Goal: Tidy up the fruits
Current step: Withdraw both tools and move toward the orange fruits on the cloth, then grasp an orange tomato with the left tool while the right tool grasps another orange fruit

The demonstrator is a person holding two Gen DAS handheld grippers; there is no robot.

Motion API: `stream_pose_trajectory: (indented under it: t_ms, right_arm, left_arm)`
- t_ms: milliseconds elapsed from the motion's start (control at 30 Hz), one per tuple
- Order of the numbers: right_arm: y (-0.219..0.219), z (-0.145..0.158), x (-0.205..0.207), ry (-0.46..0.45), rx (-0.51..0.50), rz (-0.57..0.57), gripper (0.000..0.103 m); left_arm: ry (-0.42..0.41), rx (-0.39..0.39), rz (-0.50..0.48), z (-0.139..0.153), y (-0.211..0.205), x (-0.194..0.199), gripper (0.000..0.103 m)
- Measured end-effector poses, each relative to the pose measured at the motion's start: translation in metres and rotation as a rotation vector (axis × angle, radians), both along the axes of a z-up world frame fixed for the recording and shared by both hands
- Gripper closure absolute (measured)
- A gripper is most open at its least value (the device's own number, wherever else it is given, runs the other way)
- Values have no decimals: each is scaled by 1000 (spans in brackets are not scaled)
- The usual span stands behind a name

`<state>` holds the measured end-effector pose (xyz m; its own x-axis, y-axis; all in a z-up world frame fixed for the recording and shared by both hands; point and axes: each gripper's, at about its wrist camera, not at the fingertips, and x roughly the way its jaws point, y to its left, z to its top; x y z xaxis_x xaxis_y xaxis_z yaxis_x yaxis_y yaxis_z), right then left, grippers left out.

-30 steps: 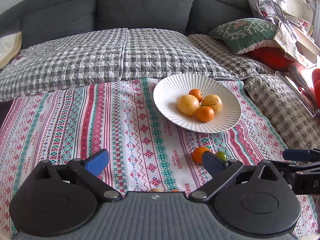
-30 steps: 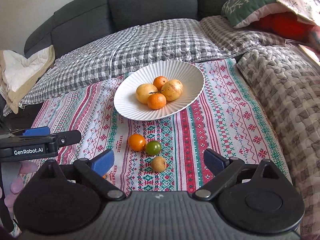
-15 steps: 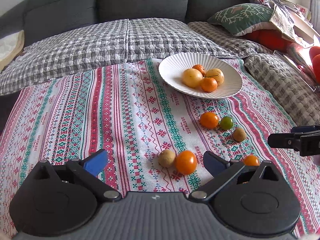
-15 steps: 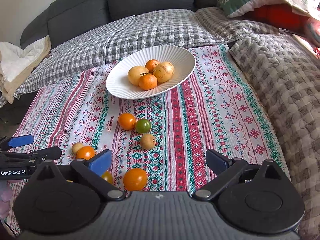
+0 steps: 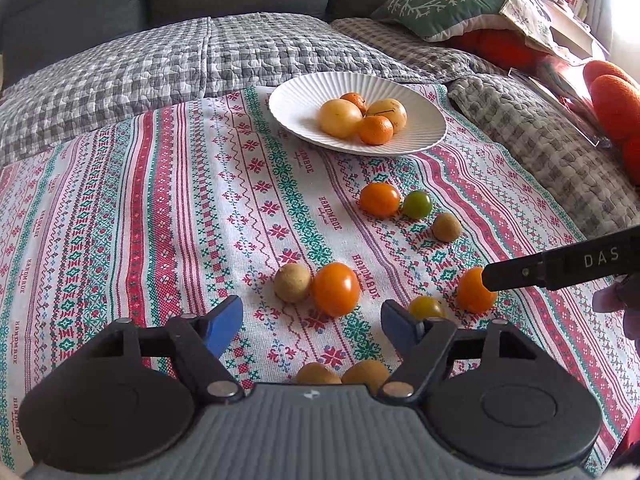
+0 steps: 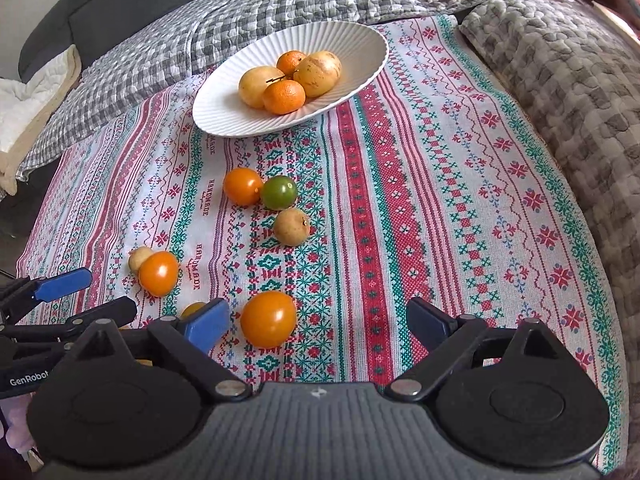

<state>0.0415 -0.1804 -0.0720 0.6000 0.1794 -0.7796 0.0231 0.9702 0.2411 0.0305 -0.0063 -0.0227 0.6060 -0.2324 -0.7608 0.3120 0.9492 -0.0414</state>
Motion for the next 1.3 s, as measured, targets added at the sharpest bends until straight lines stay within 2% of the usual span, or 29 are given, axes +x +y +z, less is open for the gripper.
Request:
stream_pose_trajectory:
  t_ms: [200, 367, 600, 767, 933, 1300]
  right_arm:
    - [2, -6, 3, 48, 78, 2, 25]
    - [3, -5, 5, 58, 134, 7, 35]
    - [5, -7, 9, 67, 162, 2, 50]
    - [11, -7, 10, 60, 122, 20, 58]
    - [13, -8, 13, 55, 90, 25, 71]
    - [16, -7, 14, 46, 61, 40, 73]
  left_arm:
    - [35, -53, -15, -7, -3, 8, 67]
    - [45, -75, -6, -10, -5, 15, 77]
    - [55, -46, 8, -20, -16, 27, 79]
    - [59, -29, 19, -25, -20, 32, 80]
    - [51, -28, 38, -25, -22, 34, 82]
    - [56, -35, 50, -21, -21, 34, 84]
